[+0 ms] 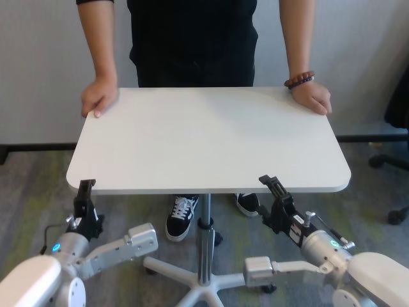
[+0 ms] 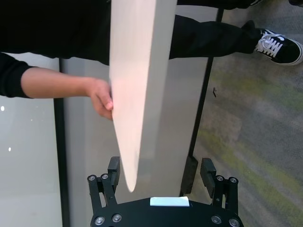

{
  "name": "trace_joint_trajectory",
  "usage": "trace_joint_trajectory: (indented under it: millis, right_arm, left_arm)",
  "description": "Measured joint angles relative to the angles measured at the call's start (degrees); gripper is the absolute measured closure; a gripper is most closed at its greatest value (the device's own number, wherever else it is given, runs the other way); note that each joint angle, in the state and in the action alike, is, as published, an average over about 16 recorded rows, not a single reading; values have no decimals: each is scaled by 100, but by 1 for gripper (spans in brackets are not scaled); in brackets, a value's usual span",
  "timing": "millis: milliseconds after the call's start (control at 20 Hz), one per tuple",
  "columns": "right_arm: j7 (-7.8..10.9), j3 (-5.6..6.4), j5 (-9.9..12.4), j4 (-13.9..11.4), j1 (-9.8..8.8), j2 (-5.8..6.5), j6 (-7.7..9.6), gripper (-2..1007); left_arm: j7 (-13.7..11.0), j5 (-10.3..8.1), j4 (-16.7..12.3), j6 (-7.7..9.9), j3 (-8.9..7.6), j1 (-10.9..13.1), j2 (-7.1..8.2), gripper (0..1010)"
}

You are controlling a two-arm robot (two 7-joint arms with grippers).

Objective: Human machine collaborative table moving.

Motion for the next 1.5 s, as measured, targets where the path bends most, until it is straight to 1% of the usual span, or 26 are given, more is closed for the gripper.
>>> trace_joint_trajectory:
  millis: [150,250,400,550,700,800,950,1050,1150,1250,1400,1500]
  right_arm:
    - [67,49,99,-325,-157,180,-195,4]
    - [116,94,224,-522,-257,292,-409,4]
    - [205,172,482,-762,-384,433,-815,4]
    - [360,273,881,-936,-476,530,-1331,4]
    - [603,392,1419,-1053,-532,574,-1877,4]
    - [826,479,1858,-1107,-552,570,-2211,4]
    - [1237,599,2593,-1163,-574,531,-2646,4]
    - [1535,664,3086,-1202,-595,501,-2859,4]
    - [1838,723,3572,-1248,-631,478,-3023,4]
    - [2123,773,4024,-1296,-678,463,-3133,4]
    - [2474,827,4561,-1367,-773,465,-3178,4]
    - [2644,852,4813,-1408,-844,483,-3160,4]
  left_arm:
    - [4,-99,-351,-47,-120,232,63,27]
    - [43,-232,-553,-160,-234,392,84,27]
    - [126,-487,-791,-400,-430,609,85,27]
    - [202,-805,-959,-711,-649,781,56,27]
    - [253,-1171,-1067,-1064,-874,900,4,27]
    - [271,-1406,-1124,-1283,-1013,948,-39,27]
    - [247,-1738,-1197,-1568,-1197,992,-112,27]
    - [193,-1919,-1255,-1697,-1290,1012,-154,27]
    - [123,-2085,-1327,-1799,-1371,1044,-188,27]
    - [47,-2234,-1404,-1870,-1441,1088,-214,27]
    - [-62,-2395,-1518,-1906,-1515,1176,-238,27]
    - [-139,-2465,-1585,-1889,-1548,1248,-242,27]
